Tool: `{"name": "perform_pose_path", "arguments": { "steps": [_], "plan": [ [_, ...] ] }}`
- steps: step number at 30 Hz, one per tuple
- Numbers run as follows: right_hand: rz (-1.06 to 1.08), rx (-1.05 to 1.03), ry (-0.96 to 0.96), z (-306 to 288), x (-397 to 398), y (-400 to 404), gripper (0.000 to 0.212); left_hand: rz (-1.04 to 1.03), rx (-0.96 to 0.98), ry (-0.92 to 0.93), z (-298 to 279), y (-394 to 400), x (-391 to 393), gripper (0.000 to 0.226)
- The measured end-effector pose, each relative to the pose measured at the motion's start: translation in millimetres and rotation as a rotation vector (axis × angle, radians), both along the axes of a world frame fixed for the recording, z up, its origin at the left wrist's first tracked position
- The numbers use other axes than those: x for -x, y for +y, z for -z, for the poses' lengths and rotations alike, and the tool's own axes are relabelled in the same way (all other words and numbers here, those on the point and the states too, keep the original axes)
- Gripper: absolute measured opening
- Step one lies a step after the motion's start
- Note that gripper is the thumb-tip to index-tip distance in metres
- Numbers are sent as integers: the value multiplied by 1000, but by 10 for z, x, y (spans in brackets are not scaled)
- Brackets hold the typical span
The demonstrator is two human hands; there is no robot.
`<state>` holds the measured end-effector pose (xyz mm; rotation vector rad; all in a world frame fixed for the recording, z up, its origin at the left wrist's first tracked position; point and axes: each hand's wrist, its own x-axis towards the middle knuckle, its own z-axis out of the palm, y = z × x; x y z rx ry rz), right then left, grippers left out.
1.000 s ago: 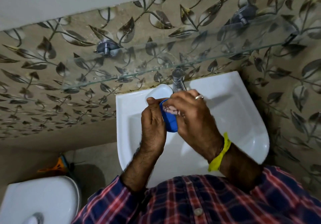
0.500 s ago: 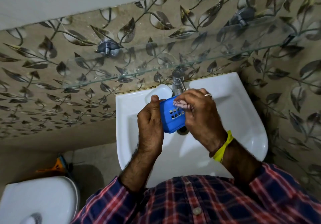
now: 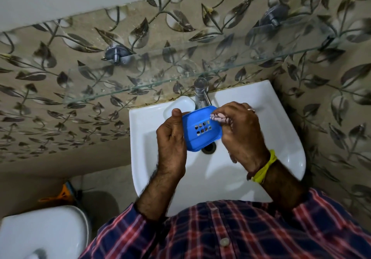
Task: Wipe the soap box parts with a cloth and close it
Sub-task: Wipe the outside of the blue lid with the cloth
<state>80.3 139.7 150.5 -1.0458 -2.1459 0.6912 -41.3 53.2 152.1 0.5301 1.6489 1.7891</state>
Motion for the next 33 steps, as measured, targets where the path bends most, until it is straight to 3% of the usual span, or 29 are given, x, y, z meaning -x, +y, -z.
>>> {"name": "perform_pose_path", "arguments": {
  "steps": [5, 8, 12, 16, 20, 23, 26, 31, 33],
  "plan": [
    [-28, -98, 14, -6, 92, -249, 21, -68, -5, -36, -13, 95, 48, 53],
    [52, -60, 49, 23, 48, -37, 21, -76, -9, -18, -20, 104, 57, 54],
    [-51, -52, -2, 90, -19, -218, 18, -143, 11, -18, 2, 118, 90, 53],
    [76, -29, 54, 58, 47, -39, 19, -211, 33, -67, 13, 162, 58, 58],
    [-4, -62, -5, 8, 53, -116, 21, -210, 45, -99, 8, 147, 17, 63],
    [60, -31, 2, -26, 117, 0, 19, -139, 22, -105, -8, 148, -15, 50],
    [-13, -84, -10, -23, 118, -113, 17, -108, -17, -113, 3, 110, 25, 36],
    [33, -47, 8, -43, 116, -98, 20, -116, 17, -155, 1, 95, -3, 41],
    [-38, -106, 31, -50, 144, -161, 21, -151, 35, -157, -19, 124, 33, 40]
  ]
}}
